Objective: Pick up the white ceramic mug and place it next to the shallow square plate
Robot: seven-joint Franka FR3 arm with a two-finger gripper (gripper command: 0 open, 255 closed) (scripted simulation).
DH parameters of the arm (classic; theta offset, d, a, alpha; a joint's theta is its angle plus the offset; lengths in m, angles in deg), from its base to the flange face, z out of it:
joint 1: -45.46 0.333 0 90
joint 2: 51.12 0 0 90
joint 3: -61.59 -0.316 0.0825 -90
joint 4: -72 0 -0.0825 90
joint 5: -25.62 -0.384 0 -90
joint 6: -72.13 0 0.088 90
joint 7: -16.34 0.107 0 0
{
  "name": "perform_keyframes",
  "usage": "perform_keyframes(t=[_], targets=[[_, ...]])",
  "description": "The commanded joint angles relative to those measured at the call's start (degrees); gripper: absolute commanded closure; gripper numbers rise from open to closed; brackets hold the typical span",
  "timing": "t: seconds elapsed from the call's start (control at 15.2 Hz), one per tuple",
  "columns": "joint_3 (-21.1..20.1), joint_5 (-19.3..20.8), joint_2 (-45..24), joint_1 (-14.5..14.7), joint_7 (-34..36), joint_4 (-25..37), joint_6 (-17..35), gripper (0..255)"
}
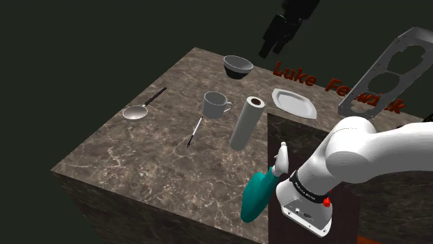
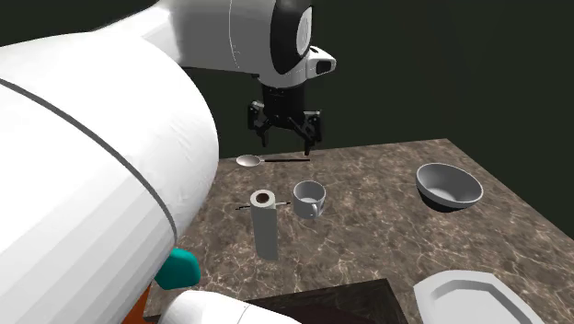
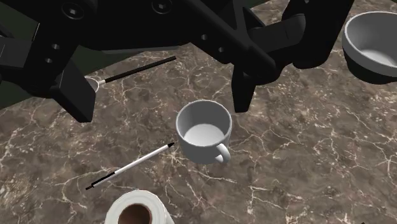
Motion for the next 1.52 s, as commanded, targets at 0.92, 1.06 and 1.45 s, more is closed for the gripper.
perform_keyframes(t=[0.92, 1.06, 1.45], targets=[[-5.46, 0.97, -21.49, -2.12, 7.21, -6.45, 24.07, 0], [-6.17, 1.6, -25.54, -2.56, 8.51, -6.17, 27.23, 0], [-7.89, 4.81, -38.59, -3.89, 13.14, -3.54, 35.67, 0]])
